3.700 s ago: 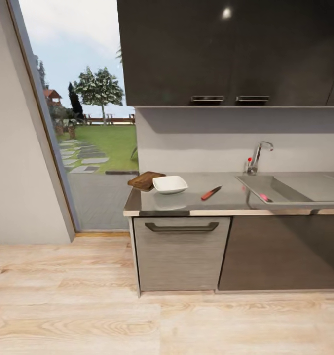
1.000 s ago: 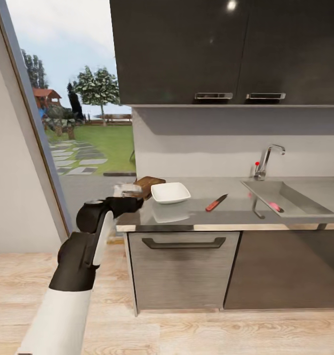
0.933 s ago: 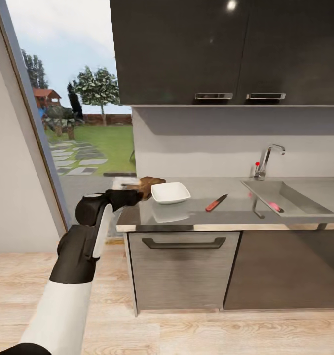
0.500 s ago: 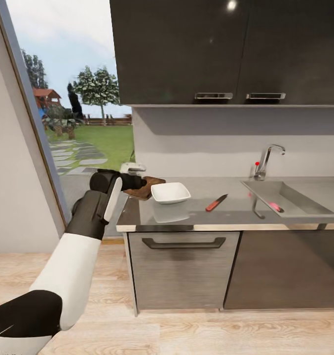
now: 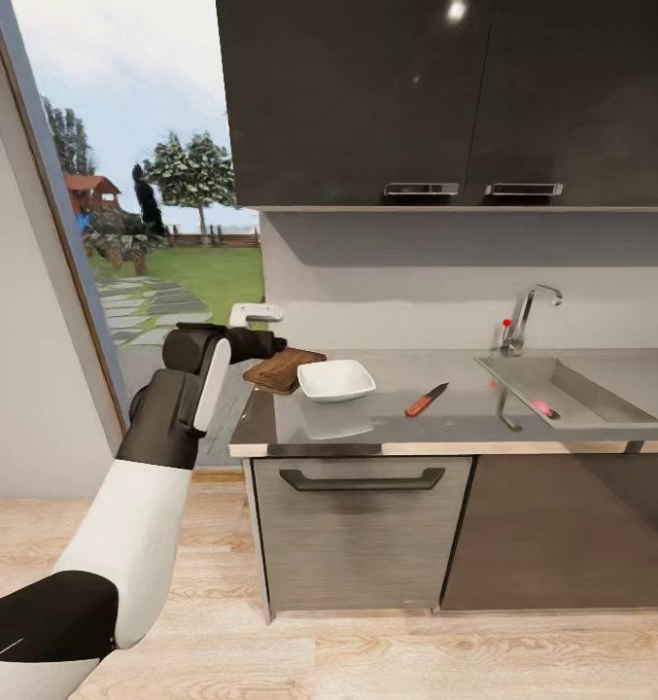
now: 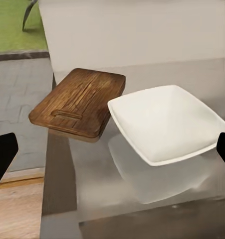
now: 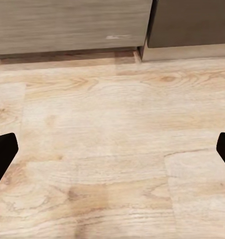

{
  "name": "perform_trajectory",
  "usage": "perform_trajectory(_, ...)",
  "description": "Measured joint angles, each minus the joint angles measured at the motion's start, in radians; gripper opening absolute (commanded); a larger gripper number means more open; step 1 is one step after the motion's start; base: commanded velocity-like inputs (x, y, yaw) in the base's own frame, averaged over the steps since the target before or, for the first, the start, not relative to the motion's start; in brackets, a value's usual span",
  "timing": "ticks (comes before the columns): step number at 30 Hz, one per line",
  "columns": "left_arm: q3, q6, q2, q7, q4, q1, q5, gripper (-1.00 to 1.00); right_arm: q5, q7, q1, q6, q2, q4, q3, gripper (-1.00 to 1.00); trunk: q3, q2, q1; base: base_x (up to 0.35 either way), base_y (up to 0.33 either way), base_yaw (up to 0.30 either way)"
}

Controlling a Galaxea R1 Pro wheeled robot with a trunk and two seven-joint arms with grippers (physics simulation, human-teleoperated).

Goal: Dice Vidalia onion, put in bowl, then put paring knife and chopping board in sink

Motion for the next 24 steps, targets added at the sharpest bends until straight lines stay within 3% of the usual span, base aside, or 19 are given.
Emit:
perform_trajectory(17, -0.003, -0.005, -0.002, 0.0, 0.024, 0.004, 0.022, 1.0, 0.0, 0.0, 0.0, 0.001, 0.0, 0.007, 0.003, 1.0, 0.0, 0.0, -0.001, 0.271, -0.034, 0.0)
perform_trajectory(24, -0.003, -0.007, -0.003, -0.001, 0.094, 0.008, 0.034, 1.0, -0.001, -0.001, 0.0, 0.005, -0.001, 0.07, 0.002, 1.0, 0.0, 0.0, 0.0, 0.215, -0.002, 0.0)
